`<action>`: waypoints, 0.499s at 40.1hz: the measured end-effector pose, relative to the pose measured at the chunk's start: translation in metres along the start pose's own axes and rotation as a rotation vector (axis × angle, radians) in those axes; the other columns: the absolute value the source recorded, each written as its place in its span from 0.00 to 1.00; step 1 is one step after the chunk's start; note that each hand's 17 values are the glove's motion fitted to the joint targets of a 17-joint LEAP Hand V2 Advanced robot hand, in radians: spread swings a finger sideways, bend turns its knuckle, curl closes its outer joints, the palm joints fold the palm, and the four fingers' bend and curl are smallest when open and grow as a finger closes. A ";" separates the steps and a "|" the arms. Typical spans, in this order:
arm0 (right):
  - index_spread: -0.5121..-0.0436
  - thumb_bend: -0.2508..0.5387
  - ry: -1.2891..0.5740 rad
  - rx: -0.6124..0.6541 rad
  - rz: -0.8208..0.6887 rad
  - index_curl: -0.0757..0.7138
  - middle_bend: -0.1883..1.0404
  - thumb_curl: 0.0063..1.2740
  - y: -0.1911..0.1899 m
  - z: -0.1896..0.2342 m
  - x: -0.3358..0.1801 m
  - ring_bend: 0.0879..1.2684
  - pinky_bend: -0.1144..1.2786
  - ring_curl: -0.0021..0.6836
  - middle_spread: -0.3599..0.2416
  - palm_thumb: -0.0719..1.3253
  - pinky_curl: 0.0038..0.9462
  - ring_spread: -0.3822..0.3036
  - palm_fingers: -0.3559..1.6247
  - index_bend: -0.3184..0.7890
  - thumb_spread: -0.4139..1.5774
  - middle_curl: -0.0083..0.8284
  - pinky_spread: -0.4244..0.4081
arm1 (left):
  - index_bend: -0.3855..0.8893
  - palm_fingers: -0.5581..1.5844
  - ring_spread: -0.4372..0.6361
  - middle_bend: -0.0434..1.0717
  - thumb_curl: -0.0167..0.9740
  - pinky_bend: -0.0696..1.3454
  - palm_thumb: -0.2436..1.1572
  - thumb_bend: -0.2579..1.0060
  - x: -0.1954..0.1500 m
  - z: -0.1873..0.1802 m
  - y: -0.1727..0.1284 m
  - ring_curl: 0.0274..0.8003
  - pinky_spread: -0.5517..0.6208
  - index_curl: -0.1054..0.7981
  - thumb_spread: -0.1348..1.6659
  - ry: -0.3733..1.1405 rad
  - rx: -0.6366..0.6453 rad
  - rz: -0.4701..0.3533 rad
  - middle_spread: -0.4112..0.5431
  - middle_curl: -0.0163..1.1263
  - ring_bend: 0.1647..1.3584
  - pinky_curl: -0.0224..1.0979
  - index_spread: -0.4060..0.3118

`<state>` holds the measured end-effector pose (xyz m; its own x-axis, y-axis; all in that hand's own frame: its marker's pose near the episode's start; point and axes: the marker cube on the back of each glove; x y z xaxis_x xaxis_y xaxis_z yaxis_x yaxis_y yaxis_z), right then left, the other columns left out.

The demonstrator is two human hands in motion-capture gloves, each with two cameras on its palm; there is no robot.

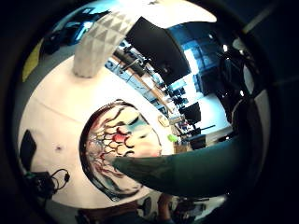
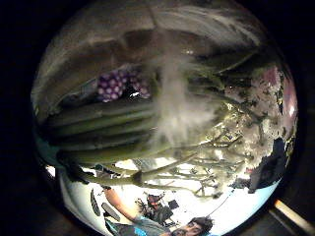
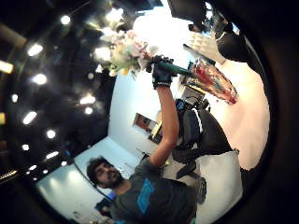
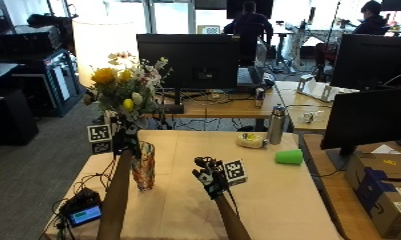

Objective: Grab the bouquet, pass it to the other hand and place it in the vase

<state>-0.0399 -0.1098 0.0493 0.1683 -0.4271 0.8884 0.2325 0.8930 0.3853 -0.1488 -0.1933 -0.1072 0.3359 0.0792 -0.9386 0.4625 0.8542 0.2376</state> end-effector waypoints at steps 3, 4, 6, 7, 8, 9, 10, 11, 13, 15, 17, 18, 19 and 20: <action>0.44 0.29 0.038 0.000 -0.132 0.51 0.36 0.39 -0.006 -0.002 0.005 0.25 0.41 0.53 0.35 0.66 0.37 0.42 0.60 0.40 0.74 0.53 0.76 | 0.43 0.83 0.09 0.45 0.59 0.43 0.75 0.18 -0.012 0.004 -0.001 0.58 0.16 0.63 0.56 -0.022 0.012 -0.016 0.09 0.53 0.49 0.43 0.17; 0.44 0.29 0.039 0.000 -0.125 0.51 0.36 0.39 -0.005 -0.002 0.004 0.25 0.41 0.53 0.35 0.66 0.37 0.42 0.60 0.40 0.74 0.53 0.77 | 0.43 0.83 0.09 0.44 0.59 0.43 0.74 0.18 -0.016 0.006 -0.002 0.58 0.16 0.63 0.57 -0.027 0.012 -0.015 0.09 0.53 0.49 0.44 0.17; 0.44 0.29 0.023 0.003 -0.020 0.50 0.36 0.39 0.000 -0.002 -0.004 0.24 0.41 0.53 0.35 0.66 0.37 0.42 0.60 0.40 0.74 0.53 0.77 | 0.43 0.82 0.09 0.44 0.58 0.43 0.74 0.18 -0.024 0.008 -0.002 0.58 0.17 0.63 0.58 -0.041 0.008 -0.019 0.09 0.53 0.49 0.44 0.18; 0.44 0.29 0.017 0.005 0.032 0.50 0.36 0.39 0.003 -0.002 -0.009 0.24 0.40 0.54 0.35 0.66 0.37 0.42 0.60 0.40 0.74 0.53 0.78 | 0.43 0.82 0.09 0.45 0.57 0.42 0.74 0.18 -0.028 0.009 -0.001 0.58 0.17 0.63 0.58 -0.051 0.006 -0.026 0.09 0.54 0.49 0.44 0.18; 0.44 0.29 0.015 0.007 0.059 0.50 0.36 0.38 0.005 -0.003 -0.012 0.24 0.40 0.53 0.35 0.66 0.37 0.42 0.60 0.40 0.74 0.53 0.78 | 0.43 0.82 0.09 0.44 0.57 0.42 0.74 0.18 -0.031 0.009 0.001 0.59 0.17 0.64 0.58 -0.062 0.004 -0.035 0.09 0.53 0.49 0.44 0.18; 0.44 0.29 0.018 0.009 0.058 0.50 0.36 0.38 0.006 -0.004 -0.013 0.24 0.40 0.54 0.35 0.66 0.37 0.42 0.60 0.40 0.74 0.53 0.78 | 0.43 0.81 0.09 0.45 0.57 0.40 0.74 0.19 -0.033 0.009 0.004 0.59 0.18 0.64 0.59 -0.074 0.003 -0.045 0.09 0.54 0.49 0.43 0.18; 0.44 0.29 0.024 0.010 0.030 0.50 0.35 0.38 0.005 -0.005 -0.013 0.23 0.40 0.53 0.35 0.66 0.37 0.43 0.59 0.40 0.74 0.53 0.79 | 0.43 0.79 0.09 0.46 0.56 0.37 0.74 0.19 -0.035 0.008 0.006 0.59 0.19 0.64 0.59 -0.087 0.004 -0.054 0.09 0.54 0.49 0.42 0.18; 0.44 0.29 0.028 0.011 -0.009 0.50 0.35 0.38 0.003 -0.007 -0.011 0.23 0.40 0.54 0.35 0.66 0.37 0.43 0.59 0.40 0.74 0.53 0.79 | 0.43 0.79 0.09 0.46 0.56 0.36 0.74 0.19 -0.038 0.008 0.008 0.59 0.20 0.64 0.60 -0.102 0.004 -0.061 0.09 0.54 0.49 0.42 0.18; 0.44 0.29 0.018 0.015 -0.053 0.50 0.35 0.38 0.001 -0.009 -0.008 0.22 0.39 0.53 0.35 0.66 0.37 0.43 0.59 0.40 0.74 0.53 0.79 | 0.42 0.74 0.11 0.45 0.55 0.31 0.74 0.19 -0.047 0.006 0.009 0.58 0.23 0.63 0.60 -0.142 0.004 -0.068 0.10 0.54 0.46 0.41 0.20; 0.44 0.29 0.004 0.020 -0.022 0.50 0.35 0.38 0.003 -0.010 -0.008 0.21 0.39 0.53 0.35 0.66 0.36 0.43 0.59 0.41 0.74 0.53 0.80 | 0.42 0.70 0.11 0.46 0.55 0.24 0.76 0.19 -0.057 0.003 0.010 0.58 0.29 0.63 0.60 -0.203 -0.004 -0.078 0.11 0.55 0.45 0.39 0.23; 0.44 0.29 0.007 0.023 -0.008 0.50 0.35 0.38 0.005 -0.013 -0.010 0.21 0.38 0.54 0.35 0.66 0.36 0.44 0.59 0.41 0.74 0.53 0.81 | 0.43 0.67 0.12 0.48 0.55 0.19 0.76 0.19 -0.066 -0.001 0.015 0.59 0.35 0.64 0.60 -0.300 -0.026 -0.105 0.12 0.56 0.43 0.38 0.24; 0.44 0.29 0.018 0.023 -0.024 0.50 0.35 0.38 0.004 -0.014 -0.010 0.21 0.37 0.54 0.35 0.66 0.36 0.44 0.59 0.41 0.74 0.53 0.81 | 0.43 0.65 0.13 0.48 0.54 0.16 0.76 0.19 -0.070 -0.004 0.019 0.58 0.38 0.64 0.60 -0.363 -0.043 -0.124 0.12 0.56 0.42 0.37 0.25; 0.44 0.29 0.029 0.024 -0.049 0.50 0.34 0.38 0.004 -0.016 -0.009 0.20 0.37 0.53 0.35 0.66 0.36 0.44 0.59 0.41 0.74 0.53 0.81 | 0.43 0.63 0.14 0.48 0.54 0.14 0.75 0.18 -0.074 -0.007 0.023 0.57 0.43 0.63 0.59 -0.429 -0.064 -0.144 0.13 0.56 0.40 0.36 0.27; 0.44 0.29 0.034 0.025 -0.068 0.50 0.34 0.38 0.003 -0.017 -0.008 0.20 0.37 0.53 0.36 0.65 0.36 0.44 0.59 0.41 0.74 0.53 0.81 | 0.43 0.60 0.17 0.46 0.53 0.13 0.73 0.17 -0.078 -0.010 0.028 0.57 0.49 0.63 0.59 -0.489 -0.089 -0.163 0.14 0.55 0.38 0.35 0.28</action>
<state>-0.0244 -0.1058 0.0390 0.1859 -0.4910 0.8511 0.2204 0.8649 0.4509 -0.1708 -0.1707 -0.0299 0.6193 -0.2892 -0.7299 0.4761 0.8776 0.0562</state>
